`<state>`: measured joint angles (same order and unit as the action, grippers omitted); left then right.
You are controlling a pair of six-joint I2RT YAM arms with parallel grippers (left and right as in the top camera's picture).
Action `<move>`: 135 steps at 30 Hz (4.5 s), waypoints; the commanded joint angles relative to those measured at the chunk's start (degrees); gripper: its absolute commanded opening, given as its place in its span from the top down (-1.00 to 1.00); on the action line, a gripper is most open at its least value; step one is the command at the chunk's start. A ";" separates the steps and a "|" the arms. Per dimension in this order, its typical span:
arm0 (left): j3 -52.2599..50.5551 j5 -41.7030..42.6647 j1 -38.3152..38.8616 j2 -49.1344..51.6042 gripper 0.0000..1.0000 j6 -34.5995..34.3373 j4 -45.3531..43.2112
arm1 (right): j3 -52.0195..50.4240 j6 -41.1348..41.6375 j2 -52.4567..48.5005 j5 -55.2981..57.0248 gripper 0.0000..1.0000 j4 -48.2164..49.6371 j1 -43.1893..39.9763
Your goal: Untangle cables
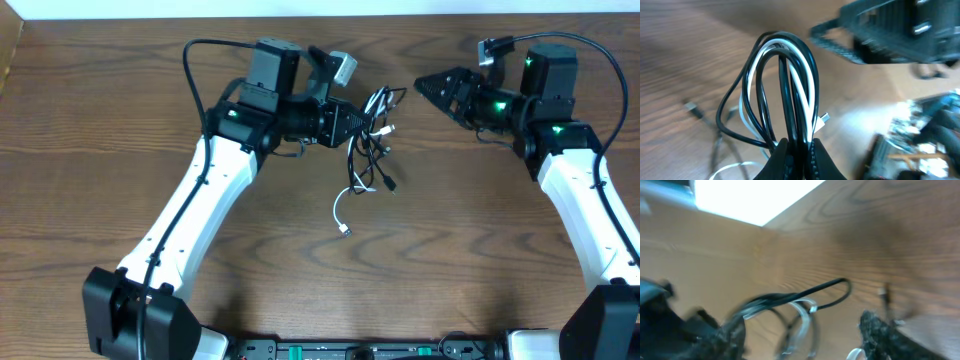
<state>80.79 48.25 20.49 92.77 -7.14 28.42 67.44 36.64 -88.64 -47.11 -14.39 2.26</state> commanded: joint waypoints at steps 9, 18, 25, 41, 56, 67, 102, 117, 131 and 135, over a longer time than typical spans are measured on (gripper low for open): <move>0.11 24.87 -7.93 -0.31 0.85 -7.89 -0.20 | 0.35 -40.61 0.98 -1.03 -0.58 -6.25 2.43; 0.11 31.39 -7.93 -0.31 0.85 -13.64 -0.24 | 0.35 -28.89 0.28 13.27 -0.54 0.33 8.39; 0.11 35.17 -7.93 -0.31 0.85 -14.27 -0.42 | 0.35 -11.10 -4.55 25.90 -0.36 3.43 10.34; 0.11 35.34 -7.93 -0.31 0.85 -14.62 -0.44 | 0.42 -24.92 -5.35 20.39 -0.35 -7.50 2.62; 0.11 36.61 -7.93 -0.31 0.85 -19.85 -5.05 | 0.39 -31.32 4.15 -1.49 -0.39 -6.88 4.83; 0.11 36.09 -7.93 -0.31 0.86 -21.42 -9.42 | 0.39 -26.82 4.15 -1.62 -0.23 -9.11 6.62; 0.11 28.26 -7.96 -0.31 0.85 -23.43 -9.90 | 0.33 -65.77 3.56 5.18 0.81 -30.53 14.27; 0.11 29.16 -7.93 -0.31 0.85 -23.41 -9.88 | 0.39 -35.01 8.50 4.55 0.98 -8.26 13.97; 0.11 30.84 -7.91 -0.31 0.85 -24.09 -9.90 | 0.37 -10.25 3.85 10.36 0.98 6.64 18.21; 0.11 31.17 -7.89 -0.31 0.85 -24.09 -9.88 | 0.37 -4.57 2.03 10.56 0.98 12.24 19.21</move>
<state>80.75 77.52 12.53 92.79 -30.48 18.48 67.37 25.23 -85.69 -38.48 -5.08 20.97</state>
